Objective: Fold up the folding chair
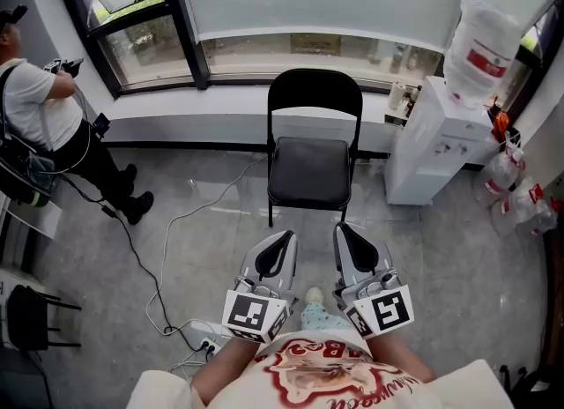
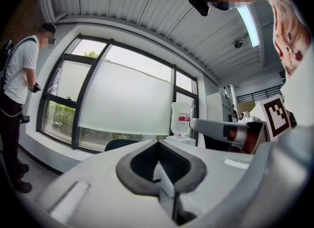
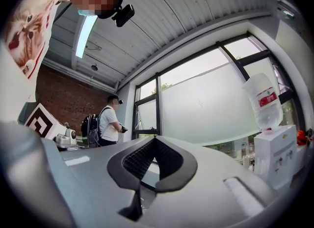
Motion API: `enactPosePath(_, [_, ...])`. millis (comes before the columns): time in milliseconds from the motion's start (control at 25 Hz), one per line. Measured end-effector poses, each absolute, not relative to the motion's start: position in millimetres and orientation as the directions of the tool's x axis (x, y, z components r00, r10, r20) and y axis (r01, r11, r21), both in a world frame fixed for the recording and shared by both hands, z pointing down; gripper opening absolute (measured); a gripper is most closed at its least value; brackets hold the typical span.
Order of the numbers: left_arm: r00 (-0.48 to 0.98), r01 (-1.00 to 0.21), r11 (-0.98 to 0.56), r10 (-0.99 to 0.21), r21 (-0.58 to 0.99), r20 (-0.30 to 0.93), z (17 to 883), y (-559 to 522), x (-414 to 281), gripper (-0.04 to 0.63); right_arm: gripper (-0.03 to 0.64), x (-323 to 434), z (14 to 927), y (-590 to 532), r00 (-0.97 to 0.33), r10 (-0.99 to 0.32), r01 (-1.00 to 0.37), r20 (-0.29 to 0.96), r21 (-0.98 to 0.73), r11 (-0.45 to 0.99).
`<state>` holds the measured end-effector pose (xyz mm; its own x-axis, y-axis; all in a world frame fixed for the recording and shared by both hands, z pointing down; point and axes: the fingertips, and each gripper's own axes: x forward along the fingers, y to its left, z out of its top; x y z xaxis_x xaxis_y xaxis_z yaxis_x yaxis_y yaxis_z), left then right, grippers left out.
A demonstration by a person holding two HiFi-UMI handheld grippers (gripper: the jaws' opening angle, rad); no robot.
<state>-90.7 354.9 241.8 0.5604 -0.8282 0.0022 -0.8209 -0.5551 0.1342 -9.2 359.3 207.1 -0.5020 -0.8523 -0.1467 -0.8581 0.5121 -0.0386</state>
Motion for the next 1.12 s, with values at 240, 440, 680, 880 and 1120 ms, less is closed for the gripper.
enactPosePath(240, [0.548, -0.825, -0.543, -0.836, 0.155, -0.011, 235.1, 295.8, -70.1, 0.001, 0.014, 17.6, 205.5, 302.0, -0.496, -0.857, -0.861, -0.142, -0.047, 0.507])
enactPosePath(440, [0.551, -0.823, -0.543, -0.835, 0.166, 0.000, 242.3, 261.8, -53.2, 0.001, 0.012, 37.1, 207.9, 265.7, -0.494, -0.859, -0.861, -0.135, -0.065, 0.505])
enactPosePath(680, [0.535, -0.834, -0.527, -0.845, 0.162, 0.003, 242.9, 231.1, -43.1, 0.001, 0.012, 48.7, 213.7, 231.1, -0.512, -0.850, -0.848, -0.123, -0.087, 0.523])
enactPosePath(880, [0.499, -0.856, -0.484, -0.865, 0.180, 0.047, 257.3, 214.9, -50.7, 0.001, 0.012, 48.3, 224.8, 208.5, -0.522, -0.847, -0.841, -0.101, -0.104, 0.531])
enactPosePath(1120, [0.501, -0.851, -0.481, -0.863, 0.210, 0.057, 264.7, 194.8, -52.3, 0.001, 0.012, 46.5, 242.0, 189.2, -0.524, -0.848, -0.838, -0.074, -0.130, 0.530])
